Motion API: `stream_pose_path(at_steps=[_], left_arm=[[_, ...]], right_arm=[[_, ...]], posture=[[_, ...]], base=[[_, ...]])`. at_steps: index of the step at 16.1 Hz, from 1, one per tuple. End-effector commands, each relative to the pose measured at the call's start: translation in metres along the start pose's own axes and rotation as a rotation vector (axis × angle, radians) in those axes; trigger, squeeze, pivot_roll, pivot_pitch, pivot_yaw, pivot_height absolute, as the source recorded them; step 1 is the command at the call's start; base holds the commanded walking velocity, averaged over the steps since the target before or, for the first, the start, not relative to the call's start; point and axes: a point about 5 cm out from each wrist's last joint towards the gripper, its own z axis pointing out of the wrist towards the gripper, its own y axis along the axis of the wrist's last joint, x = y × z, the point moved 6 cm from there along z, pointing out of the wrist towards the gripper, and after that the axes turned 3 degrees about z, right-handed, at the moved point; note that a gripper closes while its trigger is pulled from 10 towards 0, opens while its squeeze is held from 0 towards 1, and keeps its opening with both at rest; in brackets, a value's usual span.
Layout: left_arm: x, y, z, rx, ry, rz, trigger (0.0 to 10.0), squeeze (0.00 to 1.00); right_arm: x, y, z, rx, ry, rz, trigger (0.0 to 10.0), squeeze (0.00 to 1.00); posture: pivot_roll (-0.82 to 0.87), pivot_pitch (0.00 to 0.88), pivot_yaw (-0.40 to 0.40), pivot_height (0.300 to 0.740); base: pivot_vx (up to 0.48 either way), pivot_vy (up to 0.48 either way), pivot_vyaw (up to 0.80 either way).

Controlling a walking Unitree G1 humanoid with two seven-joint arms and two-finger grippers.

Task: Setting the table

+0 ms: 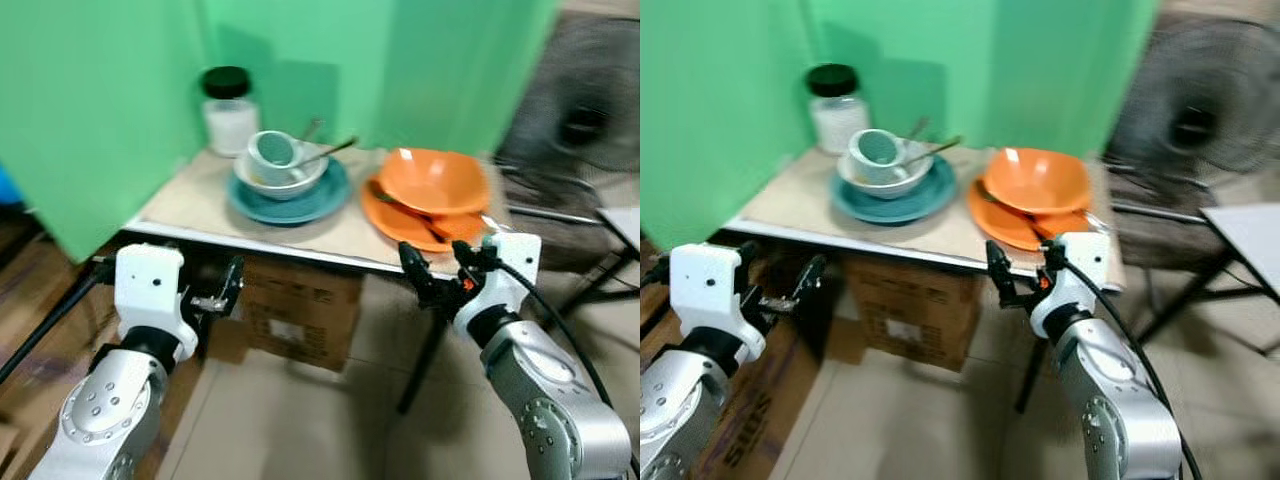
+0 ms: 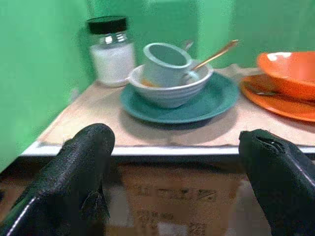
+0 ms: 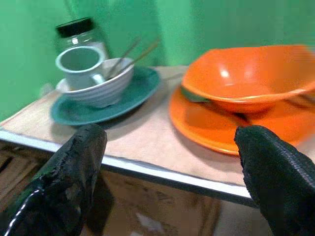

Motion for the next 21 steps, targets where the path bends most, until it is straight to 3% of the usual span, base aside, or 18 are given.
stream_pose_path(at_steps=[1, 8, 15, 16, 18, 21], left_arm=[[-0.004, -0.001, 0.002, 0.002, -0.020, 0.010, 10.0, 0.00], [-0.015, 0.003, 0.016, -0.029, -0.094, 0.013, 10.0, 0.00], [-0.012, 0.001, 0.019, -0.041, -0.079, 0.004, 10.0, 0.00], [-0.013, 0.000, 0.018, -0.038, -0.077, 0.002, 10.0, 0.00], [-0.015, -0.003, 0.015, -0.030, -0.076, -0.003, 10.0, 0.00], [-0.014, -0.003, 0.013, -0.026, -0.074, 0.007, 10.0, 0.00]], right_arm=[[0.001, 0.006, 0.001, -0.017, 0.001, 0.001, 10.0, 1.00], [-0.010, 0.010, -0.002, -0.049, -0.053, 0.005, 10.0, 1.00], [-0.005, 0.012, 0.006, -0.047, -0.010, -0.010, 10.0, 1.00], [-0.003, 0.012, 0.009, -0.044, 0.008, -0.011, 10.0, 0.80], [0.002, 0.009, 0.018, -0.034, 0.048, -0.010, 10.0, 0.00], [0.006, 0.008, 0.028, -0.024, 0.081, -0.005, 10.0, 0.00]], posture=[[0.03, 0.000, 0.015, 0.740], [-0.01, 0.000, 0.051, 0.740], [-0.01, 0.000, 0.032, 0.740], [-0.01, 0.000, 0.026, 0.740], [0.00, 0.000, 0.023, 0.740], [0.03, 0.000, 0.014, 0.740]], base=[[0.000, 0.000, -0.80], [0.183, 0.000, -0.80], [0.257, 0.000, 0.00], [0.255, 0.000, 0.00], [0.255, 0.000, 0.00], [0.257, 0.000, 0.00]])
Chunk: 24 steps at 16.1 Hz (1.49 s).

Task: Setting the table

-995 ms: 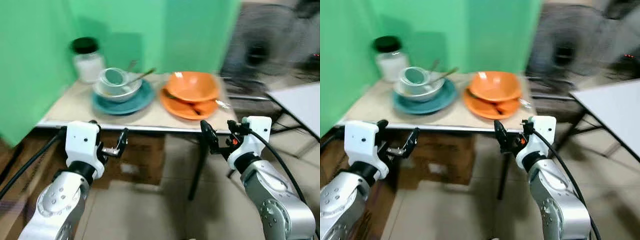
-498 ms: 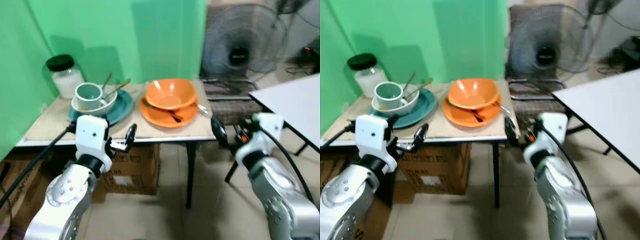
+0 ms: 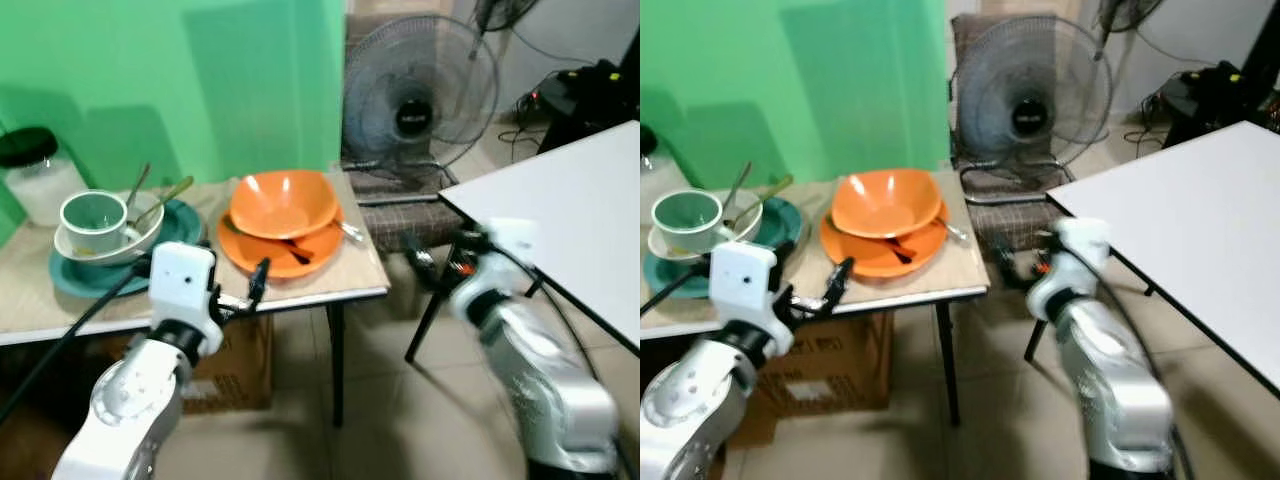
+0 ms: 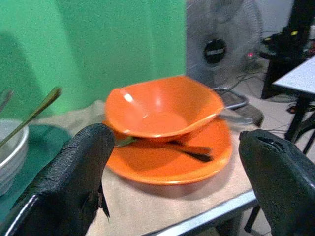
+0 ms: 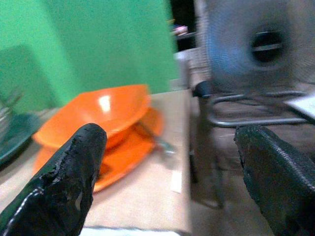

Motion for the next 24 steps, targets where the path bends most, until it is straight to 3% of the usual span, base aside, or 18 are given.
stream_pose_path(at_steps=[1, 6, 14, 15, 17, 21, 24], left_arm=[[0.006, 0.005, -0.001, -0.014, 0.023, 0.015, 10.0, 0.00], [0.006, 0.006, -0.002, -0.013, 0.024, 0.031, 10.0, 0.00], [-0.001, 0.011, 0.013, -0.030, -0.021, 0.022, 10.0, 0.00], [-0.004, 0.013, 0.016, -0.038, -0.044, 0.021, 10.0, 0.00], [-0.014, 0.016, 0.020, -0.054, -0.111, 0.022, 10.0, 0.00], [-0.041, 0.023, 0.017, -0.075, -0.321, 0.039, 10.0, 0.00], [-0.056, 0.013, 0.014, -0.029, -0.460, 0.054, 10.0, 0.00]], right_arm=[[0.008, 0.007, 0.008, -0.012, 0.058, -0.023, 10.0, 0.00], [0.017, 0.009, 0.022, -0.018, 0.114, -0.047, 10.0, 0.00], [-0.022, 0.020, 0.036, -0.032, -0.060, -0.012, 10.0, 0.00], [-0.031, 0.021, 0.043, 0.013, -0.105, -0.016, 10.0, 0.00], [-0.032, 0.026, 0.054, 0.064, -0.062, 0.003, 10.0, 0.00], [-0.067, 0.034, 0.078, 0.164, -0.208, -0.018, 10.0, 0.00], [-0.080, 0.026, 0.087, 0.249, -0.228, 0.114, 10.0, 0.00]], posture=[[0.03, 0.000, 0.013, 0.740], [0.05, 0.000, 0.009, 0.740], [0.00, 0.000, 0.042, 0.740], [-0.01, 0.000, 0.045, 0.740], [-0.02, 0.000, 0.044, 0.740], [-0.04, 0.000, 0.038, 0.740], [-0.07, 0.000, 0.047, 0.740]], base=[[0.255, 0.000, 0.00], [0.253, 0.000, 0.72], [0.252, 0.000, 0.00], [0.000, 0.000, 0.00], [0.000, 0.000, 0.00], [0.000, 0.000, 0.00], [0.000, 0.000, 0.00]])
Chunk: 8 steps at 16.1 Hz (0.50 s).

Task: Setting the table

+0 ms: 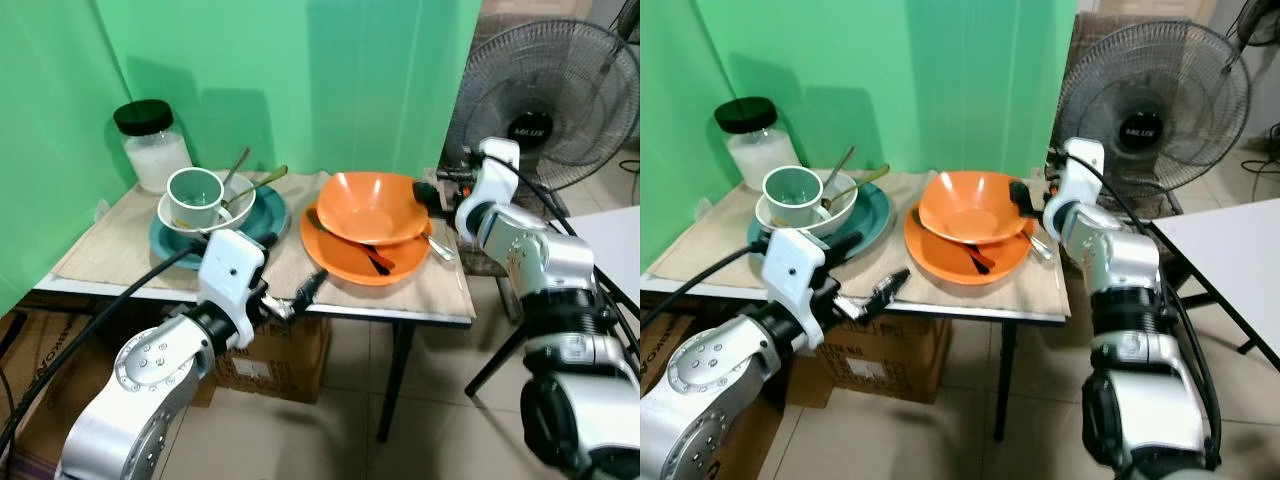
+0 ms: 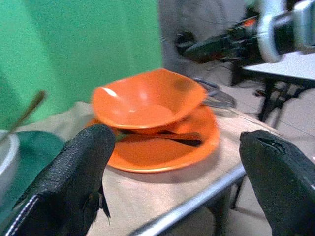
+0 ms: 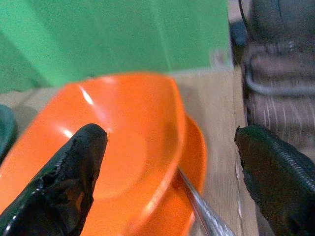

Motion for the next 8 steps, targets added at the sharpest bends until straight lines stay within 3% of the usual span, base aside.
stream_pose_path(at_steps=[1, 3, 5, 6, 8], left_arm=[[-0.002, -0.001, 0.003, 0.014, -0.029, 0.004, 10.0, 0.00], [-0.007, -0.003, 0.005, 0.018, -0.075, 0.002, 10.0, 0.00], [-0.009, -0.003, 0.006, 0.019, -0.094, 0.004, 10.0, 0.00], [-0.009, -0.003, 0.006, 0.018, -0.097, 0.002, 10.0, 0.00], [-0.011, -0.007, 0.005, 0.027, -0.097, -0.009, 10.0, 0.00]], right_arm=[[0.001, 0.004, 0.001, 0.006, 0.002, 0.030, 10.0, 0.00], [0.006, -0.004, 0.010, 0.064, 0.024, 0.144, 9.9, 0.00], [0.009, -0.010, 0.014, 0.100, 0.038, 0.183, 1.1, 0.00], [0.013, -0.014, 0.014, 0.121, 0.061, 0.221, 0.0, 0.00], [0.020, -0.019, 0.017, 0.141, 0.104, 0.323, 0.0, 0.00]], posture=[[-0.08, 0.000, 0.051, 0.740], [-0.09, 0.000, 0.058, 0.740], [-0.10, 0.000, 0.058, 0.740], [-0.09, 0.000, 0.051, 0.740], [-0.09, 0.000, 0.047, 0.740]], base=[[0.000, 0.000, 0.00], [0.000, 0.000, 0.00], [0.000, 0.000, 0.00], [0.000, 0.000, 0.00], [0.000, 0.000, 0.00]])
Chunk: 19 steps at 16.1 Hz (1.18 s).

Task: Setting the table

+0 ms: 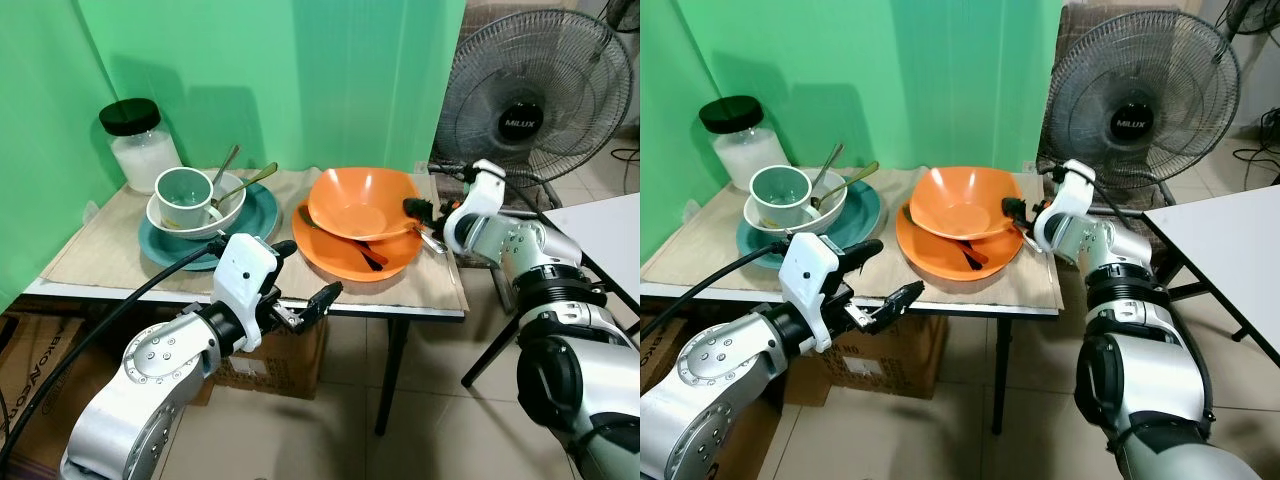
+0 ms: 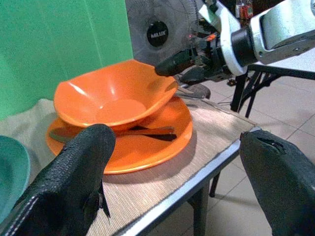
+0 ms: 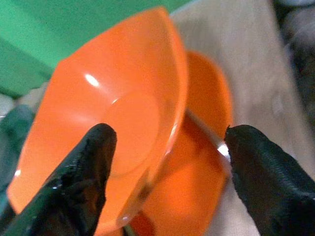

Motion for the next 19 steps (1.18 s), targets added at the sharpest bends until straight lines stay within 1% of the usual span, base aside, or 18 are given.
stream_pose_path(at_steps=[1, 5, 7, 8, 10, 13, 15, 19], left_arm=[[-0.002, -0.005, 0.000, 0.018, -0.011, -0.005, 10.0, 0.00], [-0.005, -0.007, -0.001, 0.024, -0.015, -0.013, 10.0, 0.00], [-0.004, -0.008, -0.003, 0.033, -0.011, -0.013, 10.0, 0.00], [-0.003, -0.010, -0.003, 0.040, -0.007, -0.012, 10.0, 0.00], [-0.003, -0.010, -0.002, 0.040, -0.006, -0.010, 10.0, 0.00], [-0.001, -0.010, -0.002, 0.042, -0.004, -0.005, 10.0, 0.00], [0.000, -0.011, -0.001, 0.044, -0.005, 0.000, 10.0, 0.00], [0.002, -0.010, 0.000, 0.044, -0.007, 0.004, 10.0, 0.00]], right_arm=[[0.012, 0.006, 0.001, -0.010, 0.037, 0.031, 0.0, 0.00], [0.018, -0.008, 0.010, 0.021, 0.018, 0.034, 0.0, 0.00], [0.025, -0.016, 0.014, 0.045, 0.026, 0.064, 0.0, 0.00], [0.030, -0.018, 0.016, 0.048, 0.039, 0.109, 0.0, 0.00], [0.034, -0.016, 0.016, 0.038, 0.055, 0.154, 0.0, 0.00], [0.036, -0.016, 0.017, 0.039, 0.056, 0.177, 0.0, 0.00], [0.032, -0.017, 0.017, 0.039, 0.035, 0.211, 0.0, 0.00], [0.033, -0.018, 0.018, 0.040, 0.034, 0.211, 0.0, 0.00]], posture=[[-0.09, 0.000, 0.047, 0.740], [-0.07, 0.000, 0.037, 0.740], [-0.07, 0.000, 0.038, 0.740], [-0.07, 0.000, 0.038, 0.740], [-0.07, 0.000, 0.039, 0.740], [-0.07, 0.000, 0.044, 0.740], [-0.07, 0.000, 0.051, 0.740], [-0.07, 0.000, 0.055, 0.740]], base=[[0.000, 0.000, 0.00], [0.000, 0.000, 0.00], [0.000, 0.000, 0.00], [0.000, 0.000, 0.00], [0.000, 0.000, 0.00], [0.000, 0.000, 0.00], [0.000, 0.000, 0.00], [0.000, 0.000, 0.00]])
